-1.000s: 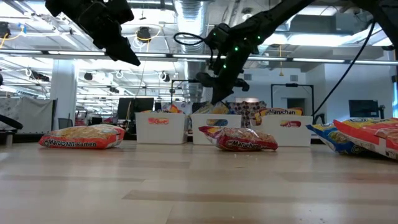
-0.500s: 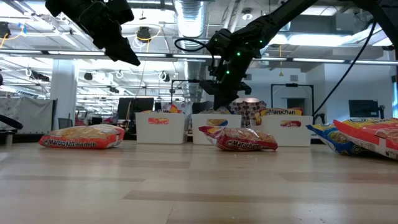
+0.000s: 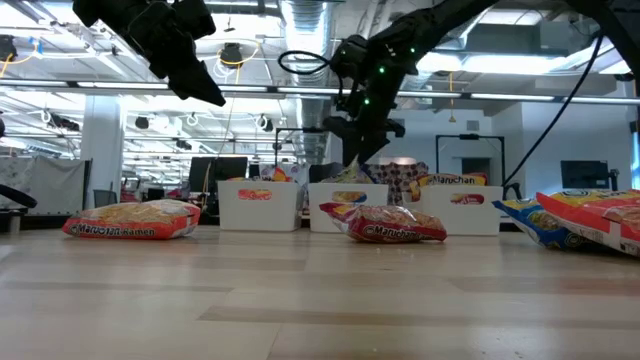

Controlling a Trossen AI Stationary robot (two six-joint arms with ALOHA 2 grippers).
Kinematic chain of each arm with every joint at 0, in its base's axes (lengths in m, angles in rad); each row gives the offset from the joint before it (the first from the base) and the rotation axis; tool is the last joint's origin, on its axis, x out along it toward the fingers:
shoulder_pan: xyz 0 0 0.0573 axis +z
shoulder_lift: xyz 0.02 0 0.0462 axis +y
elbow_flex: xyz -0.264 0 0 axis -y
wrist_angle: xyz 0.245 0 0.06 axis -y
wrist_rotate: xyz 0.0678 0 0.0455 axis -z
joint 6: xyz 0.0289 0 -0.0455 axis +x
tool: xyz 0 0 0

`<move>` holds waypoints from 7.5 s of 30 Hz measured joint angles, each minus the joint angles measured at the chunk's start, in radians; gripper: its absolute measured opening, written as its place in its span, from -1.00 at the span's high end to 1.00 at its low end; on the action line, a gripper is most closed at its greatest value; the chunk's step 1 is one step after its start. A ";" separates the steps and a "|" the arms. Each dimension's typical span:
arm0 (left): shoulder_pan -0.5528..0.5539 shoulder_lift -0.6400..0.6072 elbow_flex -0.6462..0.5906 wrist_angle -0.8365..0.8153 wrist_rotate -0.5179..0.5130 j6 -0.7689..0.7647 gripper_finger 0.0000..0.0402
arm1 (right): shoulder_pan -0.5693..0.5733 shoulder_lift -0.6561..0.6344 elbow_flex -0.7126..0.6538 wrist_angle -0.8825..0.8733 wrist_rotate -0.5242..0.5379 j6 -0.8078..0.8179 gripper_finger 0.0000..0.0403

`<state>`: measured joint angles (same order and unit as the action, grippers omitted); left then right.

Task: Sort Maruchan noodles
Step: Put the blue noodle pack into the middle white bin, then put the orange noodle pack into the left white bin

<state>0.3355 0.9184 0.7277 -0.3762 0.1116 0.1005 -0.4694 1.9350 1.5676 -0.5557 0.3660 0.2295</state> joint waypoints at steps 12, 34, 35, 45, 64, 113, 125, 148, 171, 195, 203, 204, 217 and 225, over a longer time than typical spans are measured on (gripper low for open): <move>0.000 0.000 0.000 0.000 0.000 0.000 0.18 | 0.034 0.000 0.146 -0.223 -0.152 0.103 0.00; 0.000 0.000 0.000 -0.001 0.003 0.000 0.18 | -0.014 0.138 0.143 -0.255 -0.453 0.270 0.04; 0.000 0.000 0.000 -0.003 0.003 0.000 0.18 | -0.015 0.148 0.143 -0.251 -0.461 0.270 0.04; 0.000 0.000 0.000 -0.010 0.000 0.000 0.18 | -0.020 0.201 0.144 -0.250 -0.462 0.275 0.04; 0.000 0.000 0.000 -0.013 -0.011 0.000 0.18 | -0.055 0.232 0.144 -0.127 -0.309 0.278 0.04; 0.000 0.000 0.000 -0.128 -0.014 -0.169 0.18 | 0.240 -0.205 0.144 -0.650 -0.462 0.057 0.04; 0.000 0.000 0.000 -0.190 -0.013 -0.221 0.18 | 0.586 -0.238 -0.053 -0.983 -0.270 0.264 0.04; 0.000 0.000 0.000 -0.191 -0.013 -0.307 0.18 | 0.699 -0.860 -0.455 -0.810 -0.284 0.531 0.23; 0.000 0.000 0.000 -0.194 -0.014 -0.344 0.18 | 0.617 -1.021 -0.679 -0.623 -0.284 0.308 -0.14; 0.000 0.000 0.000 -0.217 -0.014 -0.356 0.18 | 0.612 -0.639 -0.743 -0.450 -0.399 0.023 -0.10; 0.000 0.000 0.000 -0.219 -0.014 -0.356 0.18 | 0.604 -0.509 -0.743 -0.451 -0.478 -0.006 -0.10; 0.000 0.000 0.000 -0.219 -0.014 -0.356 0.18 | 0.600 -0.496 -0.742 -0.451 -0.478 -0.006 -0.10; 0.000 0.000 0.000 -0.218 -0.014 -0.355 0.18 | 0.593 -0.347 -0.738 -0.455 -0.504 -0.002 0.45; 0.000 0.000 0.000 -0.218 -0.014 -0.330 0.18 | 0.594 -0.350 -0.743 -0.456 -0.504 0.009 0.95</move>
<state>0.3354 0.9183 0.7277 -0.5941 0.0971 -0.2291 0.1246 1.5846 0.8246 -1.0115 -0.1375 0.2386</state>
